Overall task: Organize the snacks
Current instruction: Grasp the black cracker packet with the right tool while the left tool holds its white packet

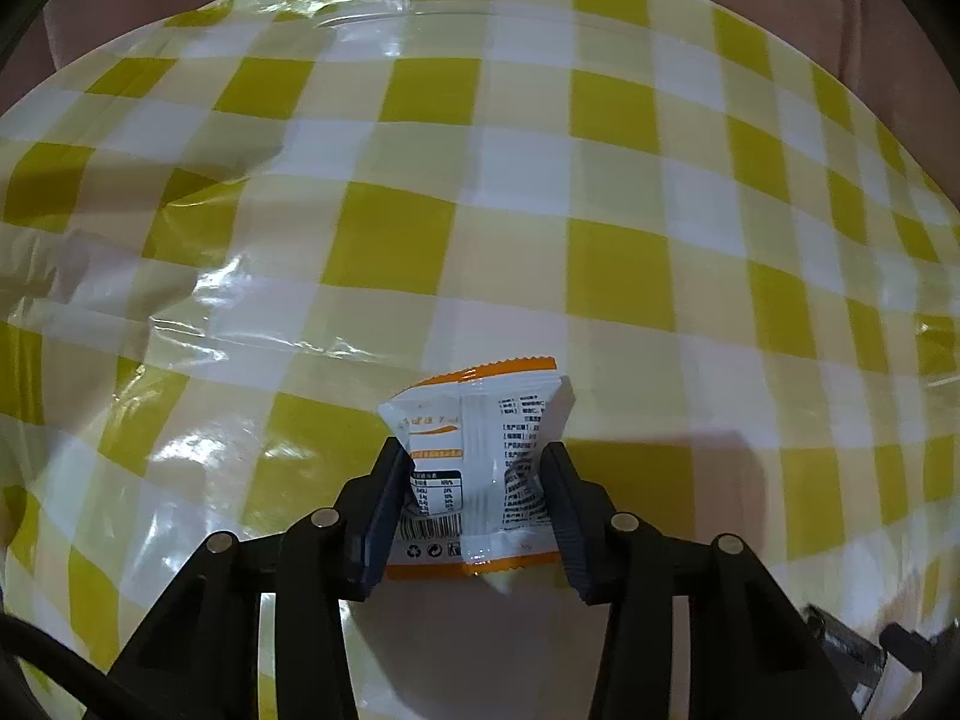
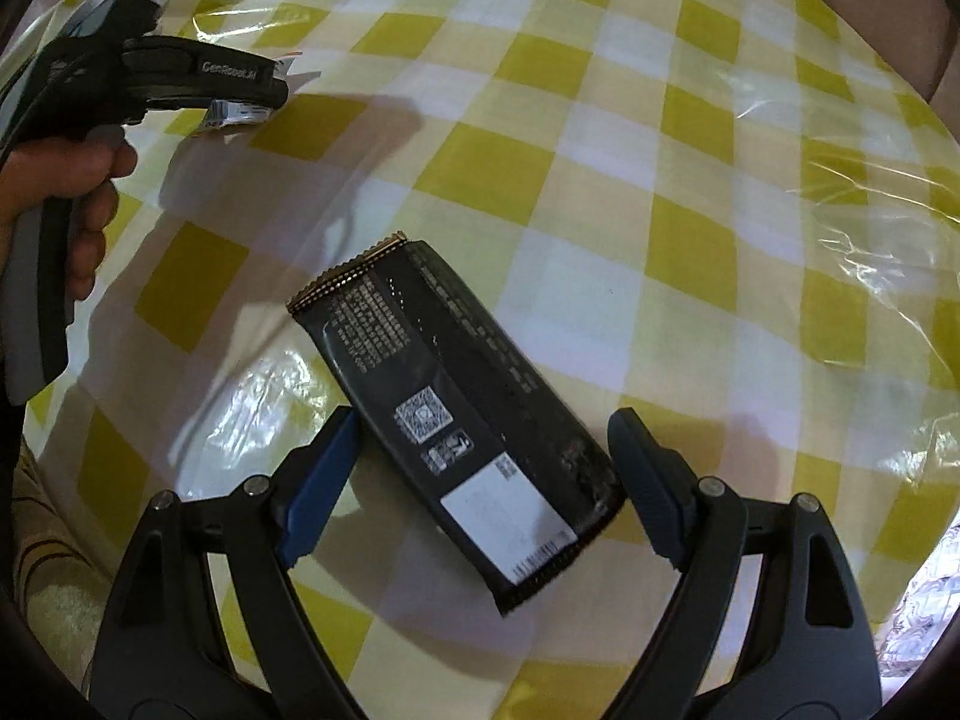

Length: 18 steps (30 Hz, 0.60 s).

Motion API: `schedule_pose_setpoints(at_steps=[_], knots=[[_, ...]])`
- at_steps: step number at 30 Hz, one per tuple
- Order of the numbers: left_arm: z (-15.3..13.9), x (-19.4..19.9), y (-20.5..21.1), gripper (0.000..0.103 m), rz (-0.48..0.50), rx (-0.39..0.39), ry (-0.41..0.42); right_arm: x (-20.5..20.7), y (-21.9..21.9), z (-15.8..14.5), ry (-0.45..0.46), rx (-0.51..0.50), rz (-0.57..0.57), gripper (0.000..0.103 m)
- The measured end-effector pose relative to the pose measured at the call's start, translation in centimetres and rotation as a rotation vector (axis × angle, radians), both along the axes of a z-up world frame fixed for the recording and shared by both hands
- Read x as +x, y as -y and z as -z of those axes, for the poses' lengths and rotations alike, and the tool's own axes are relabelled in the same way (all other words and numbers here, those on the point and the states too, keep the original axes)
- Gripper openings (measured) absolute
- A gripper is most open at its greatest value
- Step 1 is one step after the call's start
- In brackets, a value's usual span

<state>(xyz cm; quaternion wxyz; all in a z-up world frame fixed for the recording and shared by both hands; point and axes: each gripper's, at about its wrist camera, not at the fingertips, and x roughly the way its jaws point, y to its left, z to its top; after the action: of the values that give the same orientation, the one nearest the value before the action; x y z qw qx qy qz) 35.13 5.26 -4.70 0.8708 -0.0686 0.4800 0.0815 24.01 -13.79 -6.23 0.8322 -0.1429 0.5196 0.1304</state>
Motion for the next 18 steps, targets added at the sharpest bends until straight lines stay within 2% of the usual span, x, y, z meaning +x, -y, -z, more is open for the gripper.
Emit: schedule_pose_setpoints(at_steps=[4, 7, 10, 12, 18], knots=[[-0.2, -0.5, 0.4, 0.044, 0.028, -0.030, 0.003, 1.2, 0.4, 0.3, -0.015, 0.052, 0.011, 0.086], [-0.5, -1.1, 0.4, 0.043, 0.043, -0.092, 0.007, 1.8, 0.7, 0.4, -0.023, 0.089, 0.018, 0.086], [-0.8, -1.9, 0.8, 0.042, 0.061, -0.115, 0.010, 1.8, 0.8, 0.3, -0.012, 0.093, 0.014, 0.077], [-1.3, -2.6, 1.3, 0.042, 0.075, -0.121, 0.017, 1.5, 0.9, 0.1, -0.007, 0.097, 0.018, 0.067], [-2.8, -6.1, 2.7, 0.042, 0.093, -0.139, 0.043, 1.0, 1.0, -0.1, 0.000, 0.099, 0.030, 0.062]])
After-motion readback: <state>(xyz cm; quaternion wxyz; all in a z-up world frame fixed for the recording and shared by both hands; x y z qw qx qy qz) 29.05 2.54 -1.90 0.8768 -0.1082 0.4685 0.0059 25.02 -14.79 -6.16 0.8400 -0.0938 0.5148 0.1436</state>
